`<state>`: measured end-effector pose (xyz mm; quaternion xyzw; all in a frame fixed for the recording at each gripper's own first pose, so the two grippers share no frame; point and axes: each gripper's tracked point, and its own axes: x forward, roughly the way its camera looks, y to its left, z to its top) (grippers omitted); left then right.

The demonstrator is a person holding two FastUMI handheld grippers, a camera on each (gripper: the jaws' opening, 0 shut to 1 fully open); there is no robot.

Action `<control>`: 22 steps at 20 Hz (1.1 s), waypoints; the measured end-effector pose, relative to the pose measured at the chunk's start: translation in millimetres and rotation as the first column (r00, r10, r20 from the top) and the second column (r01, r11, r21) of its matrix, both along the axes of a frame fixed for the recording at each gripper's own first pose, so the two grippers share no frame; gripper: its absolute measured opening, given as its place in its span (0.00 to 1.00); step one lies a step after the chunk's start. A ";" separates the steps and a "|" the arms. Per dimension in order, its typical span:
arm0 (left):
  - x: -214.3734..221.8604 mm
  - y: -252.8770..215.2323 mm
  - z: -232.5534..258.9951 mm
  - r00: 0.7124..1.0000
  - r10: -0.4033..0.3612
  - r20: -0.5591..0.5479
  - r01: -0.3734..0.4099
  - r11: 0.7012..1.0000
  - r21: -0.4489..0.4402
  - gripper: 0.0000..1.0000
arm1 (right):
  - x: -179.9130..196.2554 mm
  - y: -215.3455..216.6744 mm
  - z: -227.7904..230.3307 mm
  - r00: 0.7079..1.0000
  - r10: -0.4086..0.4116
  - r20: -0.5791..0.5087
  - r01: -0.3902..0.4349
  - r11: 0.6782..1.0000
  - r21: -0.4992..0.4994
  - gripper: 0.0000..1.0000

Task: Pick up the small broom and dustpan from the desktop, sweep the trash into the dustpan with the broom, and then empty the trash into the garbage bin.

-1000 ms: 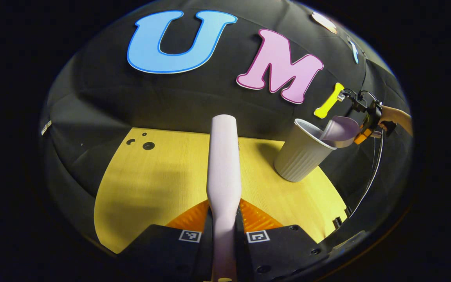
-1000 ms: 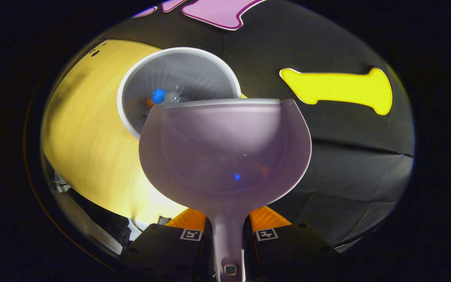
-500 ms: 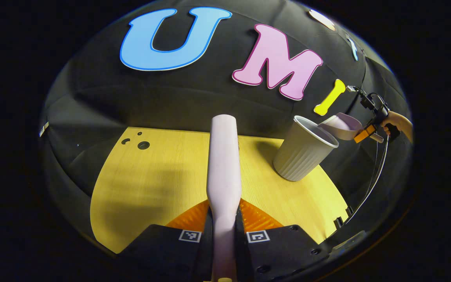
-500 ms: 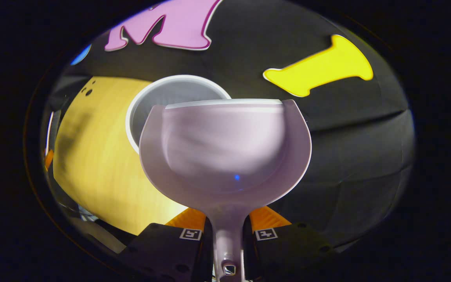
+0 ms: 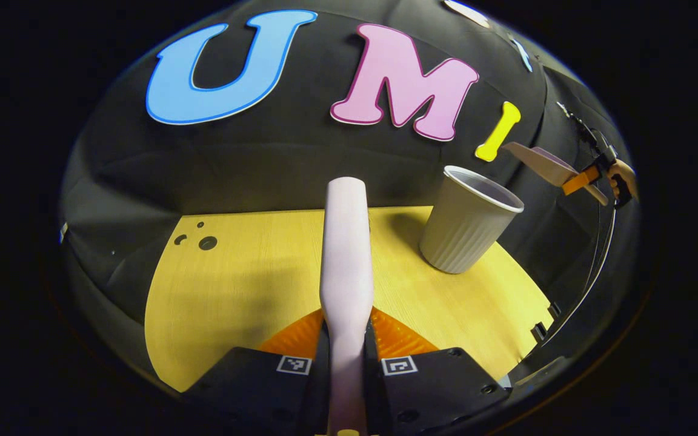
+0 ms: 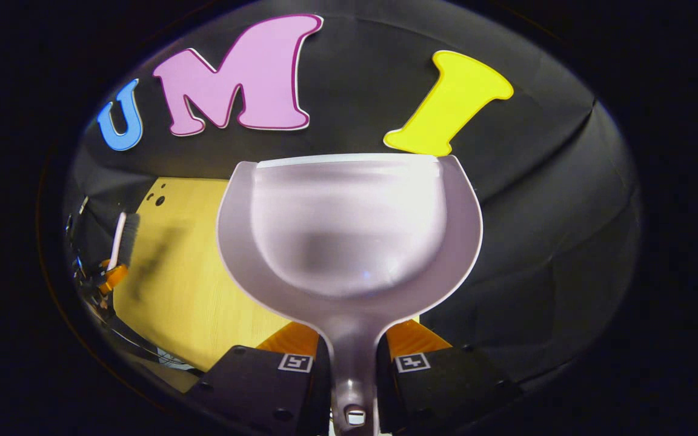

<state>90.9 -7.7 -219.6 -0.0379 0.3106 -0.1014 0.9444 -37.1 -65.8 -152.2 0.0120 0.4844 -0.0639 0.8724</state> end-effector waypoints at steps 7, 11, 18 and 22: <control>1.8 -14.7 -12.2 1.000 0.004 -0.021 -0.004 1.000 0.004 0.28 | -40.8 43.3 -4.1 0.998 0.047 0.046 -0.049 0.998 0.050 0.34; 2.1 -16.9 -22.5 1.000 0.002 -0.032 -0.002 1.000 0.012 0.28 | -65.2 83.7 -23.8 0.995 0.087 0.045 -0.091 0.992 0.083 0.34; -3.0 -14.4 -34.5 1.000 0.011 -0.027 -0.010 0.999 0.030 0.28 | -101.3 158.0 -85.1 0.986 0.164 -0.010 -0.161 0.978 0.131 0.34; -14.9 -13.1 -50.1 0.999 0.007 -0.033 -0.005 0.998 0.064 0.27 | -114.7 196.8 -134.9 0.979 0.198 -0.052 -0.187 0.968 0.167 0.34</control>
